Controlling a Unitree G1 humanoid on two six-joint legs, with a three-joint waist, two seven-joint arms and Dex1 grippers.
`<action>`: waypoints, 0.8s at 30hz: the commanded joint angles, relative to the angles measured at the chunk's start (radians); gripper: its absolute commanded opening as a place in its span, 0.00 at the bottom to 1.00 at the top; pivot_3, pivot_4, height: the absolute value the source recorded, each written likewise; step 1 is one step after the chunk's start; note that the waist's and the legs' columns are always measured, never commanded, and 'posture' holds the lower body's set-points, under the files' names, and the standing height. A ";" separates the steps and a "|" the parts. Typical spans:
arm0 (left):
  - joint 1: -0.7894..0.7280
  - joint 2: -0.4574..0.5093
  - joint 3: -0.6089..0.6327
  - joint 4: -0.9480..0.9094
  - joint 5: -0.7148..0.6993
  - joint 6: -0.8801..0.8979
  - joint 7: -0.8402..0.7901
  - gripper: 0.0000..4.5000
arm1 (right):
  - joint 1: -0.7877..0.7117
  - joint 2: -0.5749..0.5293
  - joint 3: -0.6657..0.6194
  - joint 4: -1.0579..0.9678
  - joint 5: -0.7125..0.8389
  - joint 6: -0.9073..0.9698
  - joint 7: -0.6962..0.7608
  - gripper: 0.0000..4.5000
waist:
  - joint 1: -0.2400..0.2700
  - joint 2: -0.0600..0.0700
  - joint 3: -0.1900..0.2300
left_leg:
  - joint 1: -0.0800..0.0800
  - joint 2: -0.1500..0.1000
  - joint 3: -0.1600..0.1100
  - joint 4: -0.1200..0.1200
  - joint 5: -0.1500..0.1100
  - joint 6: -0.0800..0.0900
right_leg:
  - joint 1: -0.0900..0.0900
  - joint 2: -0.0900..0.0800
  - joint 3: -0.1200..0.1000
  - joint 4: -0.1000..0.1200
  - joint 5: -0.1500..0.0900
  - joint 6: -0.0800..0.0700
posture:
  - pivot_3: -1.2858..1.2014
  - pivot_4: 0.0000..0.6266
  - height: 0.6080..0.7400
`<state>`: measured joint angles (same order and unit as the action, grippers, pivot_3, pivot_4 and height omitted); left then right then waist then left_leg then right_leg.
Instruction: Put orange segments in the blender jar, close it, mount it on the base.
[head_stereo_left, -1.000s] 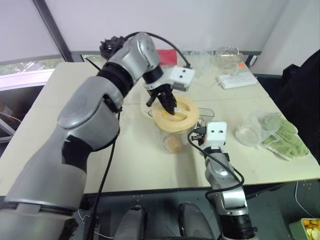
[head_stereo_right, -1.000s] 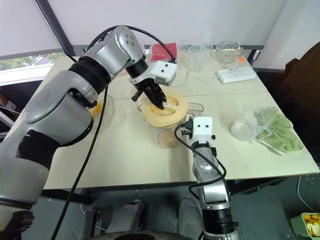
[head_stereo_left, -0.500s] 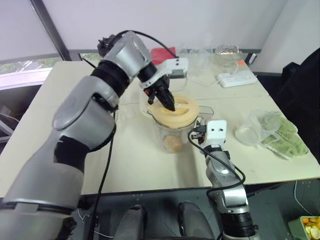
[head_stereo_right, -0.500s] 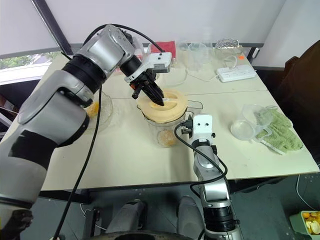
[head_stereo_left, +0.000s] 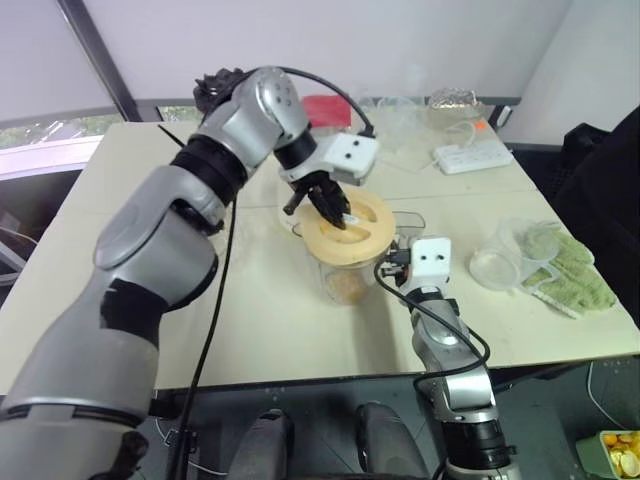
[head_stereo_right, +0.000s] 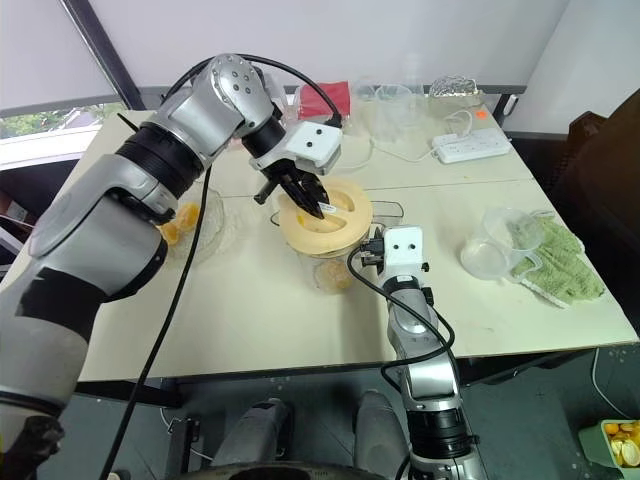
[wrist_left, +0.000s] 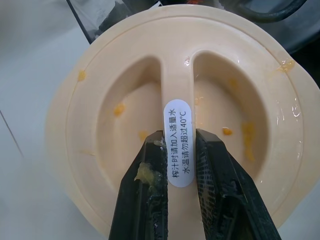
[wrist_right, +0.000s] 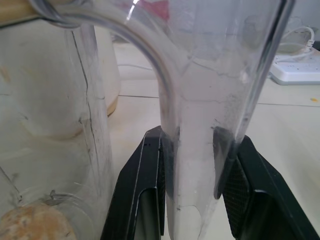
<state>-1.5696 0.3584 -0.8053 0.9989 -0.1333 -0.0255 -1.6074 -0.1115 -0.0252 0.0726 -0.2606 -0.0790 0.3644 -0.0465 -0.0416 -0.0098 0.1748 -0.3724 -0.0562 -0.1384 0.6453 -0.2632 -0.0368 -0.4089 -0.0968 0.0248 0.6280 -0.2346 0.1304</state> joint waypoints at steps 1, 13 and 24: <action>0.052 -0.005 0.002 0.034 0.151 0.078 0.059 0.05 | -0.006 0.003 0.013 -0.001 -0.017 -0.010 -0.002 0.20 | 0.000 0.000 0.000 | 0.000 0.000 0.000 0.000 0.000 0.000 | 0.000 0.000 0.000 0.000 0.000 0.000 | 0.52 0.24 1.00; 0.226 0.106 0.164 -0.387 0.266 0.353 0.173 0.05 | -0.003 0.009 0.019 0.027 -0.017 -0.035 -0.003 0.20 | -0.003 0.002 -0.002 | 0.002 0.001 -0.001 0.000 0.000 0.000 | 0.002 0.000 0.000 0.001 0.000 0.000 | 0.52 0.24 1.00; 0.271 0.140 0.168 -0.567 0.311 0.662 0.169 0.05 | -0.020 0.003 0.013 0.050 -0.015 -0.043 0.011 0.20 | -0.005 0.003 -0.002 | 0.003 0.001 -0.001 -0.001 0.000 0.000 | 0.002 0.001 0.000 0.001 0.000 0.000 | 0.52 0.24 1.00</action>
<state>-1.3357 0.4622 -0.5862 0.3934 0.0749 0.5952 -1.5104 -0.1283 -0.0204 0.0784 -0.2185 -0.0852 0.3246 -0.0377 -0.0468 -0.0072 0.1727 -0.3693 -0.0555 -0.1396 0.6446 -0.2631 -0.0369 -0.4072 -0.0956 0.0248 0.6292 -0.2345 0.1304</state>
